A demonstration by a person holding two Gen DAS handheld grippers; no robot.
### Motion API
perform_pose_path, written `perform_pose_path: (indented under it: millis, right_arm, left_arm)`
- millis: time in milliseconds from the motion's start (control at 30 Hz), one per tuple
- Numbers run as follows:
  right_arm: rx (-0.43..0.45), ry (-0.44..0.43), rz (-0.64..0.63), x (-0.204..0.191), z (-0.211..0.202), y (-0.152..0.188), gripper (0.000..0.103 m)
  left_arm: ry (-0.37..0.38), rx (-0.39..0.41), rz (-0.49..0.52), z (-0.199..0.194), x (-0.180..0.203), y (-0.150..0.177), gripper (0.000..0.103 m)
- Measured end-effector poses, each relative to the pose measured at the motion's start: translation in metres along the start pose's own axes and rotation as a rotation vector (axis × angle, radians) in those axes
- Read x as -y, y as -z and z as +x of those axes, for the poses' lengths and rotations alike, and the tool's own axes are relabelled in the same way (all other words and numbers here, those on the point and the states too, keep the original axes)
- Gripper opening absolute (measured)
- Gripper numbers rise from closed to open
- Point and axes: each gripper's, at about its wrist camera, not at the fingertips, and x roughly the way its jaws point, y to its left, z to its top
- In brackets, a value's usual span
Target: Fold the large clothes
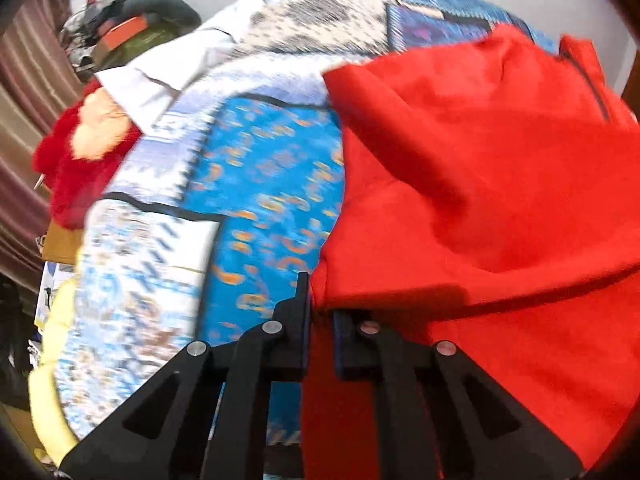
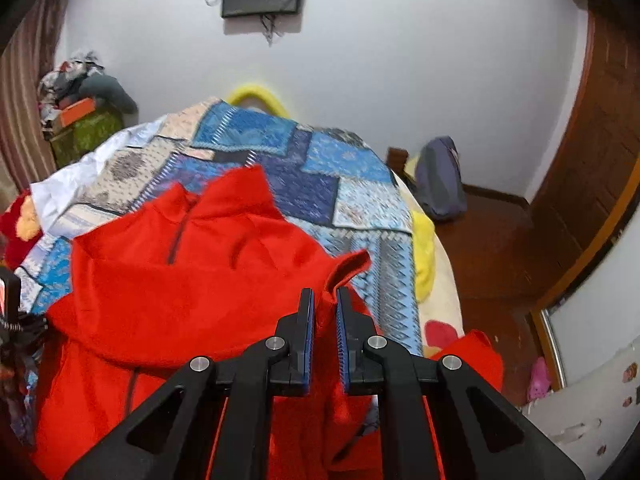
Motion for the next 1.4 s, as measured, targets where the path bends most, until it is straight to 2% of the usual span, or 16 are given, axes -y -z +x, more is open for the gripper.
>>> perform_pose_path:
  millis: [133, 267, 467, 633, 700, 733, 767, 800, 833, 867, 967, 1067, 1167, 1233, 1267, 1400]
  right_arm:
    - [-0.02, -0.003, -0.025, -0.011, 0.005, 0.004, 0.008]
    - [-0.114, 0.033, -0.047, -0.015, 0.033, 0.024, 0.008]
    - [-0.236, 0.078, -0.062, -0.005, 0.058, 0.056, 0.008]
    - [-0.292, 0.094, -0.061, -0.002, 0.067, 0.073, 0.01]
    - [-0.285, 0.139, -0.087, -0.003, 0.066, 0.075, 0.016]
    - [-0.283, 0.177, -0.106, -0.005, 0.065, 0.077, 0.028]
    - [-0.277, 0.206, -0.122, -0.006, 0.064, 0.077, 0.052]
    - [-0.262, 0.261, -0.146, -0.005, 0.063, 0.077, 0.065]
    - [-0.243, 0.298, -0.158, -0.002, 0.061, 0.078, 0.084]
    - [-0.237, 0.303, -0.156, 0.002, 0.059, 0.08, 0.088]
    - [-0.259, 0.235, -0.09, 0.02, 0.053, 0.079, 0.088]
    - [-0.245, 0.148, 0.018, 0.05, 0.032, 0.08, 0.088]
    - [-0.223, 0.098, 0.11, 0.076, 0.01, 0.081, 0.088]
    - [-0.224, 0.073, 0.192, 0.103, -0.003, 0.083, 0.088]
    - [-0.228, 0.068, 0.219, 0.111, -0.006, 0.084, 0.088]
    - [-0.238, 0.062, 0.358, 0.159, -0.015, 0.089, 0.088]
  left_arm:
    - [-0.035, -0.022, 0.016, 0.008, 0.001, 0.007, 0.009]
    - [-0.033, -0.081, 0.02, 0.022, 0.002, 0.022, 0.009]
    - [-0.043, -0.078, 0.039, 0.025, 0.01, 0.029, 0.01]
    - [-0.024, -0.092, 0.018, 0.023, 0.001, 0.03, 0.01]
    - [-0.028, -0.096, 0.02, 0.023, -0.001, 0.028, 0.011]
    - [-0.031, -0.099, 0.02, 0.024, -0.001, 0.027, 0.011]
    - [-0.032, -0.102, 0.018, 0.025, -0.002, 0.026, 0.011]
    - [-0.031, -0.104, 0.015, 0.026, -0.003, 0.025, 0.011]
    - [-0.028, -0.106, 0.007, 0.026, -0.004, 0.024, 0.011]
    - [-0.021, -0.108, -0.002, 0.026, -0.005, 0.023, 0.011]
    - [-0.01, -0.11, -0.003, 0.022, -0.008, 0.023, 0.012]
    - [-0.019, -0.105, 0.015, 0.016, -0.016, 0.024, 0.014]
    - [0.009, -0.115, 0.029, 0.003, -0.023, 0.026, 0.017]
    - [-0.006, -0.113, 0.058, -0.01, -0.025, 0.027, 0.017]
    - [-0.007, -0.109, 0.067, -0.015, -0.025, 0.027, 0.02]
    - [0.025, -0.073, 0.061, -0.043, -0.026, 0.019, 0.053]
